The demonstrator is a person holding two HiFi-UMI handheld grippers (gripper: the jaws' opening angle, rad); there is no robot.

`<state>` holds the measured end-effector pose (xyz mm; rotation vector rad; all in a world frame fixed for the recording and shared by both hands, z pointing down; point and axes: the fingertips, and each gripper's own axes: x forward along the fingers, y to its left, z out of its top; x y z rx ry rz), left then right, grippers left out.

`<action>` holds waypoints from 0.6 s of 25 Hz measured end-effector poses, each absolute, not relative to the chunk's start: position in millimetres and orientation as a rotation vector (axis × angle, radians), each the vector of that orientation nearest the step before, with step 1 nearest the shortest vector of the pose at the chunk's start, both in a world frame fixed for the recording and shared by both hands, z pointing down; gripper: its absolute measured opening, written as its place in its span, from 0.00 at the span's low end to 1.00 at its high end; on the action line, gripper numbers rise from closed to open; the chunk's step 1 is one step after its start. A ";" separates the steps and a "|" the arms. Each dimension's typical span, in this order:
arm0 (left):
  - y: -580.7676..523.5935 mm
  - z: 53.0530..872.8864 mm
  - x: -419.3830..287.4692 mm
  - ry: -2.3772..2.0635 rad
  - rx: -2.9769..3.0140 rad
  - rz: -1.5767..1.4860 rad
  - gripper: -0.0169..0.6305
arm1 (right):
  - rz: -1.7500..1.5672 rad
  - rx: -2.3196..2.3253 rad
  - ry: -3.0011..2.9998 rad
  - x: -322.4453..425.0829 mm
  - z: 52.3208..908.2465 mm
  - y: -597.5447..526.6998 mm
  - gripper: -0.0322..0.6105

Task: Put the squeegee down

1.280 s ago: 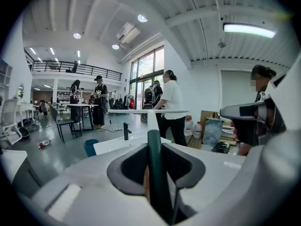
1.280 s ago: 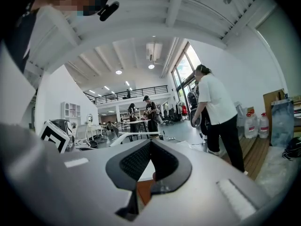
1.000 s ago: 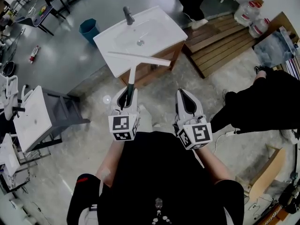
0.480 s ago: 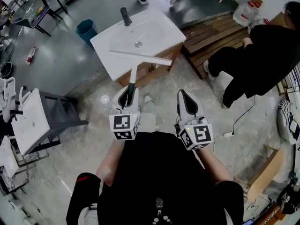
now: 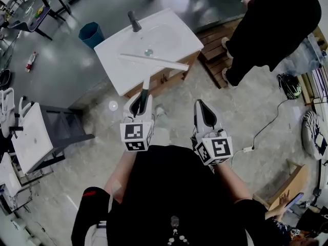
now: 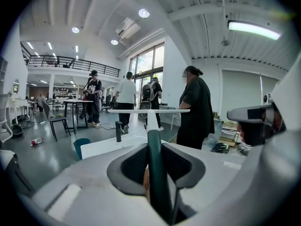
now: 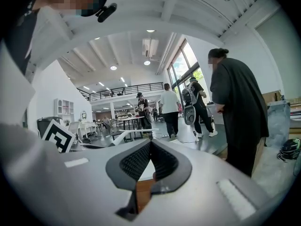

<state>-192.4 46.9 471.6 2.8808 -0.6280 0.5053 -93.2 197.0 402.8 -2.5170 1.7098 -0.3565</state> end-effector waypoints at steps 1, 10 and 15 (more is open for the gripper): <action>44.1 472.0 -185.9 -0.626 2.879 0.504 0.19 | -0.364 -2.518 1.706 -87.5 404.1 195.2 0.05; 26.1 473.9 -135.5 -0.588 2.878 0.532 0.19 | -0.423 -2.513 1.654 -39.4 410.7 176.6 0.05; 13.3 475.8 -110.7 -0.560 2.879 0.546 0.19 | -0.437 -2.531 1.629 -15.0 412.2 164.4 0.05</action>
